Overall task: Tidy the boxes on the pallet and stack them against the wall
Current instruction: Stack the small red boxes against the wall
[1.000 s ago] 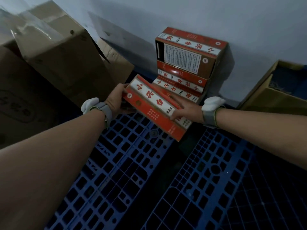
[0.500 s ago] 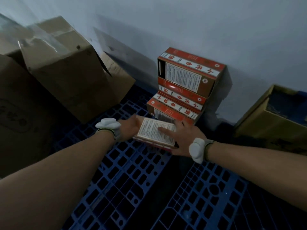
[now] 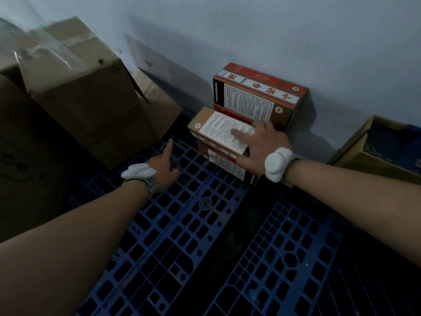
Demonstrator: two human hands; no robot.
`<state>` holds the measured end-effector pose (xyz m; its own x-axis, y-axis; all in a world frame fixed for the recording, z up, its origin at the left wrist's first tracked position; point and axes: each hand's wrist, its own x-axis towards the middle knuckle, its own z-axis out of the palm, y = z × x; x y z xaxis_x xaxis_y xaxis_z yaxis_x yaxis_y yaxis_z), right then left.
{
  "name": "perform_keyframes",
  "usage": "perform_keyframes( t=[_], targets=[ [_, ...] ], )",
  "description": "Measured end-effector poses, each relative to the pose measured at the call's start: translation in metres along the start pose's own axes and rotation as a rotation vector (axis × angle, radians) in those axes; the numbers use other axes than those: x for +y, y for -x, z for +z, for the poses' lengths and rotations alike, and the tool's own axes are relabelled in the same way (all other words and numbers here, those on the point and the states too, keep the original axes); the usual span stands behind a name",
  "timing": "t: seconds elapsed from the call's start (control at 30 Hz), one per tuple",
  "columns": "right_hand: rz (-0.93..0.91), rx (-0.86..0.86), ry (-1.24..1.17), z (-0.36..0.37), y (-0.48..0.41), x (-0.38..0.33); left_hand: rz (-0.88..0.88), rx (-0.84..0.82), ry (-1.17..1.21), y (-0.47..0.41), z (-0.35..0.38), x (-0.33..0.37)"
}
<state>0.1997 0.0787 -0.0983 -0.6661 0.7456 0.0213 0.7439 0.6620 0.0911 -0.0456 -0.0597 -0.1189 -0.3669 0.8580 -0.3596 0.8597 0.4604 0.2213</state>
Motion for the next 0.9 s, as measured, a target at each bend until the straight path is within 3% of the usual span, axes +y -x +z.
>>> perform_keyframes(
  t=[0.17,0.37,0.67,0.9],
  targets=[
    [-0.007,0.055,0.229,0.003,-0.001,0.007,0.039,-0.019,-0.008,-0.008,0.008,-0.001],
    [-0.26,-0.007,0.227,0.009,-0.003,-0.001,0.098,0.005,-0.066,-0.019,0.018,0.008],
    [-0.195,-0.188,0.311,0.017,-0.009,-0.008,0.142,-0.178,-0.291,-0.033,0.03,0.012],
    [-0.168,-0.264,0.257,0.011,-0.005,-0.025,0.08,-0.208,-0.261,-0.032,0.049,0.004]
  ],
)
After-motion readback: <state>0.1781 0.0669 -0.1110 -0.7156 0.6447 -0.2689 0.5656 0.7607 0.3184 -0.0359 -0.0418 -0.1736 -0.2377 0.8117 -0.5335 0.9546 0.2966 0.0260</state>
